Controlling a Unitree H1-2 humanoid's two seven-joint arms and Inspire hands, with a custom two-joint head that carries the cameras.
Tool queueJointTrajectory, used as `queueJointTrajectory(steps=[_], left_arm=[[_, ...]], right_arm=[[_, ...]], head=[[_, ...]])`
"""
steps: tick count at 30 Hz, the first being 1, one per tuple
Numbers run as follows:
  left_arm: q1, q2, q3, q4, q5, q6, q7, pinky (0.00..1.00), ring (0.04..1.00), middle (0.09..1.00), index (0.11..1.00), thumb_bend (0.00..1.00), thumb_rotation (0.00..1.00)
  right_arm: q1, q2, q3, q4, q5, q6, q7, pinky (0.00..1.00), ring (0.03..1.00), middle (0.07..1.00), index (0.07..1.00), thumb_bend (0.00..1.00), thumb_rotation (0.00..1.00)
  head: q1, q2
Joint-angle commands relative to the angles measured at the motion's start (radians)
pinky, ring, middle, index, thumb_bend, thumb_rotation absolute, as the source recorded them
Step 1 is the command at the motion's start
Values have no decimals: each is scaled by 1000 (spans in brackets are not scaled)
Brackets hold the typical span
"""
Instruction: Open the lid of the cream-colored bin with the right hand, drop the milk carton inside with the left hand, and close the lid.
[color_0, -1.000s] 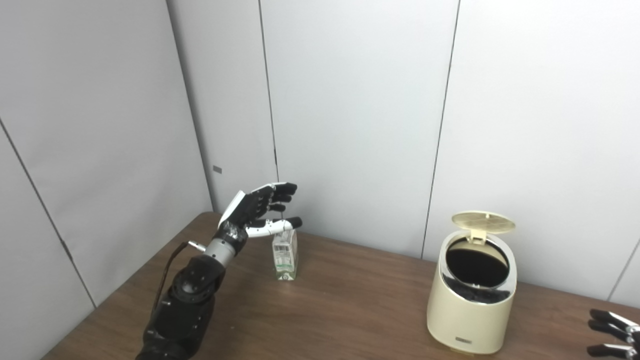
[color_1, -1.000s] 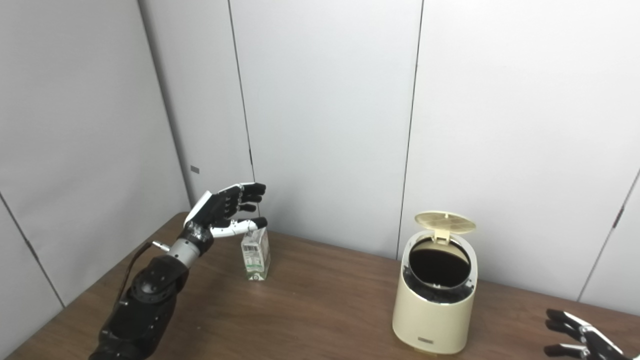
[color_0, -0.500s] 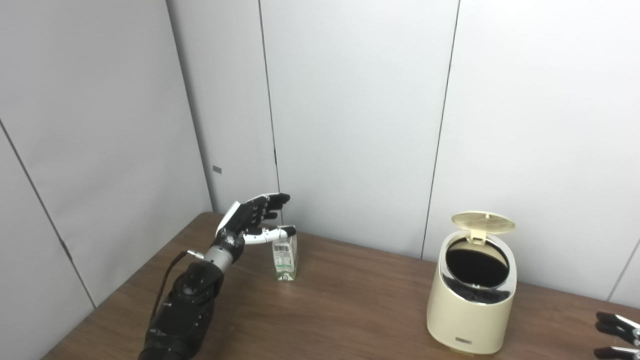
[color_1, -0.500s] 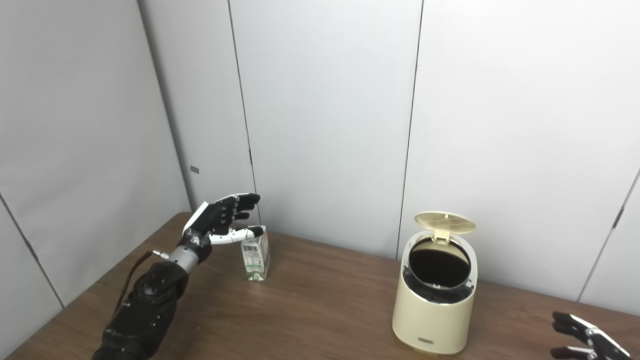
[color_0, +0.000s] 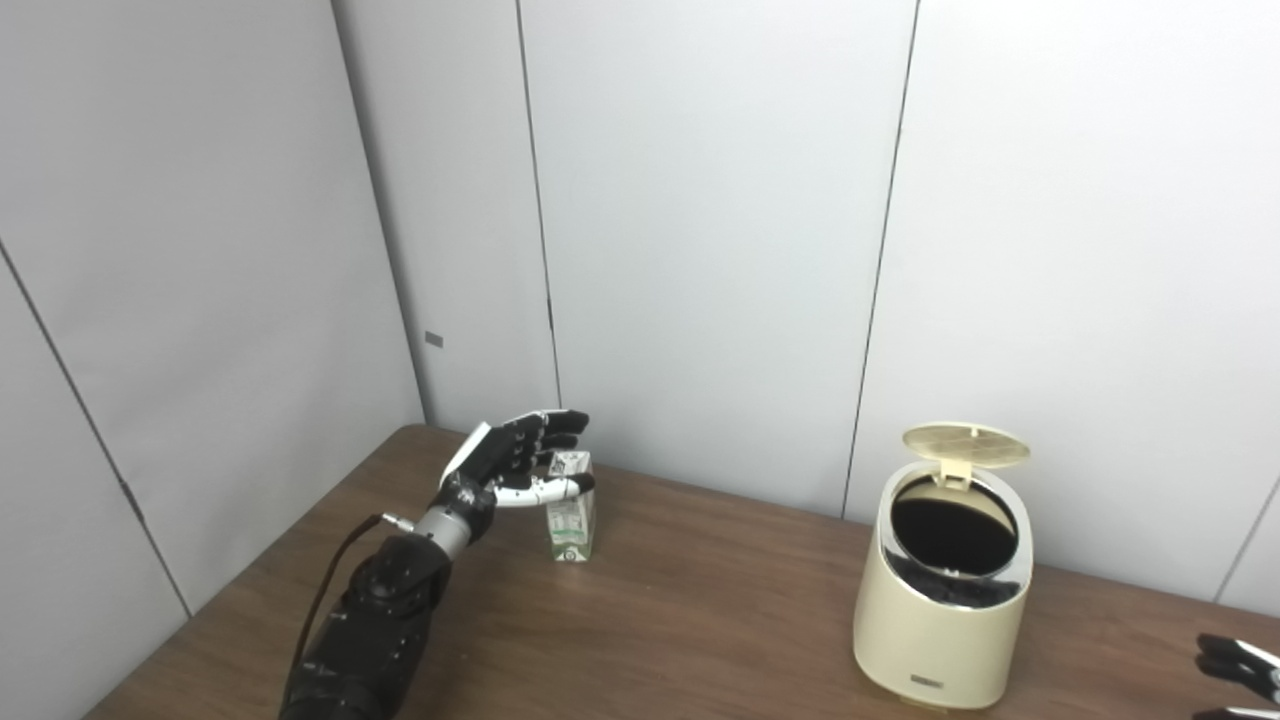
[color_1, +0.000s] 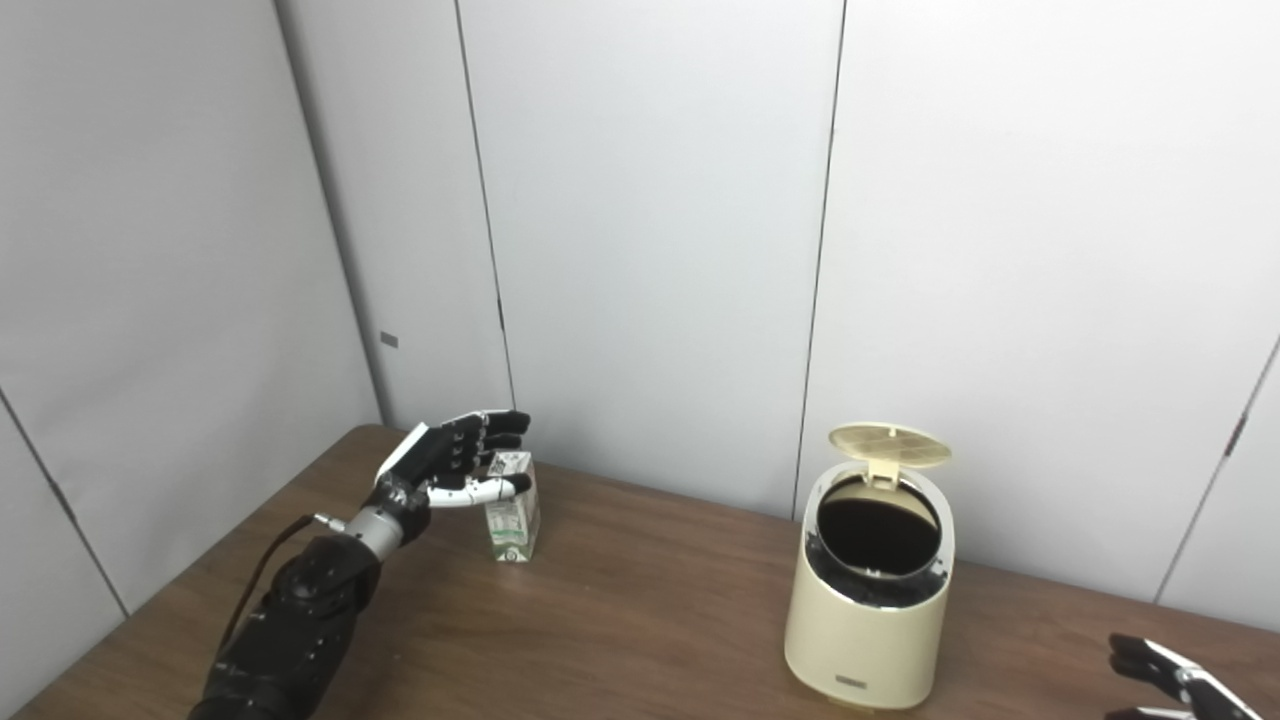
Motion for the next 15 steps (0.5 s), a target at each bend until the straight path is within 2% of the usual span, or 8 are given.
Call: queueJointTrajectory(steps=[1,4,6,12,15], left_arm=[[-46,45,5,-26,4,-29,10,811,824,816,779,641,92],[-39,47,1,-41,14,-12,10,805,822,813,777,676,172],[-32,46,1,-54,16,3,12,811,822,813,777,686,190],[-17,44,5,-68,10,10,7,806,828,819,775,601,124],[-13,43,3,-65,14,6,9,802,830,816,770,636,126]], right_arm=[[-19,-19,-13,-35,-4,-17,-10,429,664,827,830,941,328],[-16,-18,-12,-35,-8,-19,-12,421,669,829,832,941,347],[-14,-17,-12,-36,-9,-18,-13,418,672,830,832,937,340],[-10,-20,-15,-41,-4,-14,-7,425,674,836,841,924,351],[-9,-23,-18,-43,-1,-11,-5,428,678,836,838,917,337]], head=[[-1,-1],[-1,2],[-1,2],[-1,9],[0,11]])
